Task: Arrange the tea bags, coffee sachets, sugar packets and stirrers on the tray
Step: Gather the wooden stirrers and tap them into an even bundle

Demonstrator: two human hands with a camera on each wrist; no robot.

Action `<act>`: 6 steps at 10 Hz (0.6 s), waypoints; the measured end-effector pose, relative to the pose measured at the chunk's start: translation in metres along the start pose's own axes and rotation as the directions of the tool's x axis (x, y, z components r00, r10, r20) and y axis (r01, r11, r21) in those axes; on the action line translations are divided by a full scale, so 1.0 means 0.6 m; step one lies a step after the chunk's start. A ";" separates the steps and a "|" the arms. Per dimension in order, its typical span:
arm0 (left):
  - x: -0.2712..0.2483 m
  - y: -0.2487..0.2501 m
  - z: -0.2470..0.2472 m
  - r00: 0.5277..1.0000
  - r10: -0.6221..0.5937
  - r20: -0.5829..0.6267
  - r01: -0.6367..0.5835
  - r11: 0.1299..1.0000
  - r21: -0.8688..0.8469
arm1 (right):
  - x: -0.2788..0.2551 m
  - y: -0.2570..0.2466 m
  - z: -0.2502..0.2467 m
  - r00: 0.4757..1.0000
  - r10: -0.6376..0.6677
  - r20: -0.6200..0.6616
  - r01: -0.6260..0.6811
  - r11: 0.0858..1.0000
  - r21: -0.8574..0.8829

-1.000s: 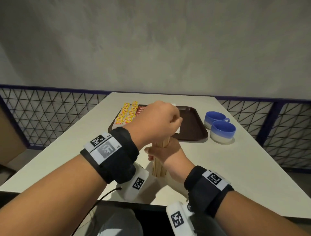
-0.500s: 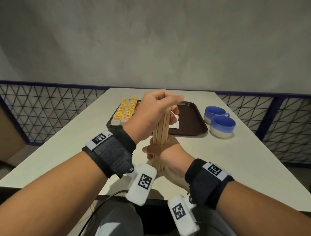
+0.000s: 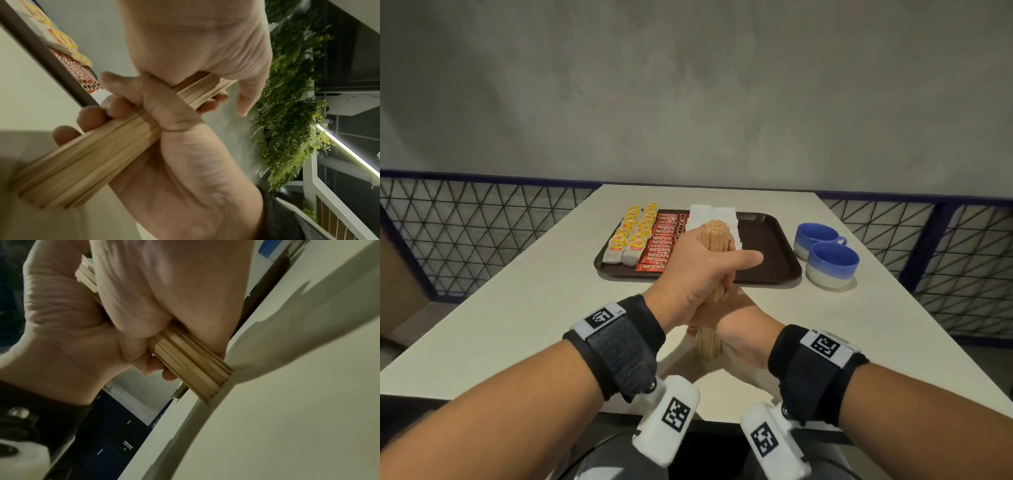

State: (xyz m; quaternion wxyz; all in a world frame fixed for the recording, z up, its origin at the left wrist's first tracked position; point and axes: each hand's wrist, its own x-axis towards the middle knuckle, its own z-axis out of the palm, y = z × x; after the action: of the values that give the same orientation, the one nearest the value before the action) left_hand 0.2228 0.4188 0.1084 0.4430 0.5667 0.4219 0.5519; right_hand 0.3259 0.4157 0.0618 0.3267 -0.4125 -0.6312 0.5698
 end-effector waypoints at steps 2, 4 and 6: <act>0.020 0.011 0.010 0.977 -0.075 -0.201 0.046 0.988 -0.149 | -0.005 0.018 0.027 0.976 -0.112 -0.186 0.116 0.993 0.013; 0.049 0.056 0.025 0.953 -0.218 -0.212 0.131 0.923 -0.361 | -0.020 0.001 0.001 0.910 -0.312 -0.273 0.239 0.932 -0.271; 0.089 0.080 0.035 0.954 -0.273 -0.120 0.198 0.880 -0.433 | -0.009 -0.050 -0.035 0.908 -0.298 -0.295 0.155 0.892 -0.424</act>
State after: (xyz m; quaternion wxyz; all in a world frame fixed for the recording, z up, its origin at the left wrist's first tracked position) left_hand 0.2452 0.4579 0.1685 0.5779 0.3522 0.3984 0.6191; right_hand 0.3426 0.4200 0.0947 0.4105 -0.4869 -0.7076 0.3061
